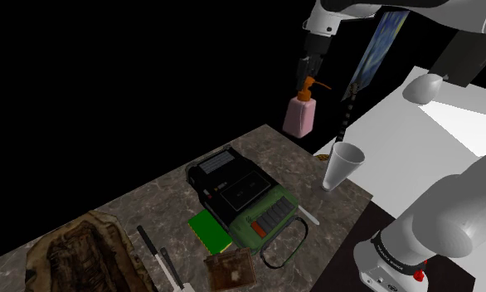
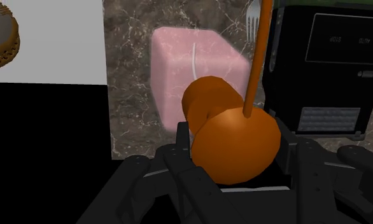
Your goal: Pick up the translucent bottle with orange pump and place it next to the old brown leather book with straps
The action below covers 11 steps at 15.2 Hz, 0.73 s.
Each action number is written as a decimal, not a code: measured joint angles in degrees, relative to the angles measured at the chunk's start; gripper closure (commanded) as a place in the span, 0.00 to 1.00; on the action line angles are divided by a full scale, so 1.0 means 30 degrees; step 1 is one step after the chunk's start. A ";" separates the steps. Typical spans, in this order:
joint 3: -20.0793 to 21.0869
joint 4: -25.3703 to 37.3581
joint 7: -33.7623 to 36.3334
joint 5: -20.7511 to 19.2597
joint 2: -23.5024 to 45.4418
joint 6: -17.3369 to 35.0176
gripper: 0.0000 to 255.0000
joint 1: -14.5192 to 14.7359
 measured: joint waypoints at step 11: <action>-0.0070 0.3585 0.0203 0.0058 0.0584 -0.3002 1.00 -0.0042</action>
